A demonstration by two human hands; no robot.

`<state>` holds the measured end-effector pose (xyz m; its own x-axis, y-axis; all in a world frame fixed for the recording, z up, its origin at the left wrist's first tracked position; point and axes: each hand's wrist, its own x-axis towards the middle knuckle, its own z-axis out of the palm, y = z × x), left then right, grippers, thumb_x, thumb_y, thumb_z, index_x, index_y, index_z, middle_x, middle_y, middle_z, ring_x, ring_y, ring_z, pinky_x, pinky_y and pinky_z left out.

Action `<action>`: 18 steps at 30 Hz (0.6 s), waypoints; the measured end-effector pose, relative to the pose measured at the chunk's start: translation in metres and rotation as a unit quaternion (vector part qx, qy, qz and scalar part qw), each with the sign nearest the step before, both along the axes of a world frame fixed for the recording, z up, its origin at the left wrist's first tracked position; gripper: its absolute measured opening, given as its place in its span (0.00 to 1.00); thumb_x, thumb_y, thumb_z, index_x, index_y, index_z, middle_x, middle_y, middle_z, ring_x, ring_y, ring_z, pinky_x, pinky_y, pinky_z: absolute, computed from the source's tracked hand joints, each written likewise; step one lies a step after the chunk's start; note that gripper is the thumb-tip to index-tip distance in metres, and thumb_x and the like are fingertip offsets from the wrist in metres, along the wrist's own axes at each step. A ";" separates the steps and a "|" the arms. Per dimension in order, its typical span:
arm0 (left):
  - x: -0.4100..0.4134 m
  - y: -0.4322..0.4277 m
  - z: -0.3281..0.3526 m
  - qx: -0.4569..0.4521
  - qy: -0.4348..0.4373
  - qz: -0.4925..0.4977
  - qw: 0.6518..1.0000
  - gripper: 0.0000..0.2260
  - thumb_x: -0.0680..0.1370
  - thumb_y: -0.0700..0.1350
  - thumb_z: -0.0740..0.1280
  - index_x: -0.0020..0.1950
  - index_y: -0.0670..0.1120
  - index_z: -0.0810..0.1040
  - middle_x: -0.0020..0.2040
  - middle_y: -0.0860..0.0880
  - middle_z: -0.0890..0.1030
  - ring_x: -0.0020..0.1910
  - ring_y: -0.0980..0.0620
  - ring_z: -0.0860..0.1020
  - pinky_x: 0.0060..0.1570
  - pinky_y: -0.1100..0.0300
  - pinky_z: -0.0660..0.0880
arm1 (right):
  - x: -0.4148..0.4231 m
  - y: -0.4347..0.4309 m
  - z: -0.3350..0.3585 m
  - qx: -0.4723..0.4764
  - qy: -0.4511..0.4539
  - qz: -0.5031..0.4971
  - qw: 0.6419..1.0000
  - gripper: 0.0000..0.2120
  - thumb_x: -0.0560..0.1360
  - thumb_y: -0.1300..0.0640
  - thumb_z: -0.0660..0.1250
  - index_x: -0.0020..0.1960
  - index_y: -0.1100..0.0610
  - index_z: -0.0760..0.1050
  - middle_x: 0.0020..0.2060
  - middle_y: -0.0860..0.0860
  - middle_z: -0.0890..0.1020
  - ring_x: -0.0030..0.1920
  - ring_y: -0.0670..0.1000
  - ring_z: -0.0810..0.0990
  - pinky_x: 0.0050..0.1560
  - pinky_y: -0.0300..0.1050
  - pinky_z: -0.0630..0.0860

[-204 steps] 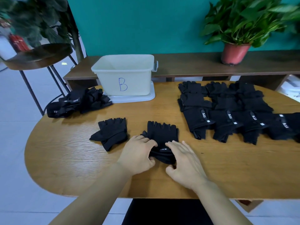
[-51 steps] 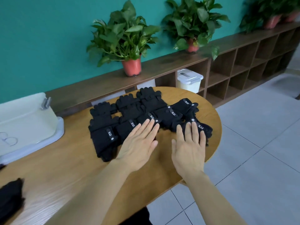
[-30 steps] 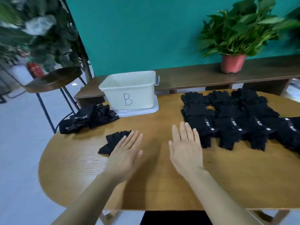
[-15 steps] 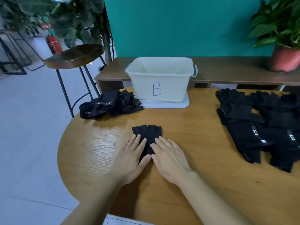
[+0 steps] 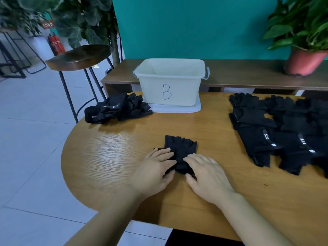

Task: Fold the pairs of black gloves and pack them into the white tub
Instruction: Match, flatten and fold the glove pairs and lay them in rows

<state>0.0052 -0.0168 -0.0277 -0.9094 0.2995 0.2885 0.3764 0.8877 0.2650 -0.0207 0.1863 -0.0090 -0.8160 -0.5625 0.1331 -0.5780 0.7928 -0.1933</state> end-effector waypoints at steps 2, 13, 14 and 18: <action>-0.001 0.008 0.007 0.016 0.013 0.015 1.000 0.12 0.79 0.49 0.65 0.59 0.50 0.84 0.63 0.51 0.81 0.68 0.54 0.74 0.72 0.46 0.67 | 0.001 0.005 0.004 -0.009 -0.014 0.007 1.000 0.25 0.80 0.48 0.60 0.76 0.50 0.64 0.73 0.46 0.69 0.74 0.47 0.64 0.73 0.43 0.57; -0.007 0.020 0.082 0.179 -0.007 0.065 0.982 0.22 0.71 0.59 0.60 0.59 0.51 0.81 0.49 0.59 0.82 0.53 0.55 0.76 0.60 0.52 0.72 | -0.016 0.008 0.068 -0.163 -0.074 -0.097 0.979 0.09 0.82 0.49 0.59 0.54 0.50 0.76 0.33 0.44 0.73 0.41 0.51 0.74 0.41 0.47 0.65; -0.007 0.020 0.088 0.183 -0.010 0.064 0.981 0.22 0.70 0.61 0.62 0.59 0.53 0.80 0.48 0.59 0.82 0.52 0.53 0.77 0.57 0.52 0.73 | -0.019 0.008 0.073 -0.186 -0.090 -0.104 0.973 0.10 0.81 0.49 0.59 0.52 0.51 0.77 0.32 0.46 0.75 0.39 0.52 0.75 0.40 0.48 0.70; -0.016 0.019 0.104 0.258 -0.048 0.098 0.960 0.19 0.70 0.64 0.64 0.53 0.54 0.79 0.46 0.56 0.83 0.50 0.53 0.80 0.50 0.44 0.78 | -0.027 0.009 0.090 -0.269 -0.150 -0.095 0.946 0.11 0.81 0.47 0.59 0.49 0.49 0.78 0.40 0.48 0.83 0.44 0.51 0.80 0.49 0.55 0.78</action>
<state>-0.0109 0.0020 0.0767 -0.9637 -0.0408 0.2640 0.1667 0.6806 0.7134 -0.0475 0.1950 0.0811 -0.9424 -0.3178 0.1040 -0.2888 0.6168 -0.7322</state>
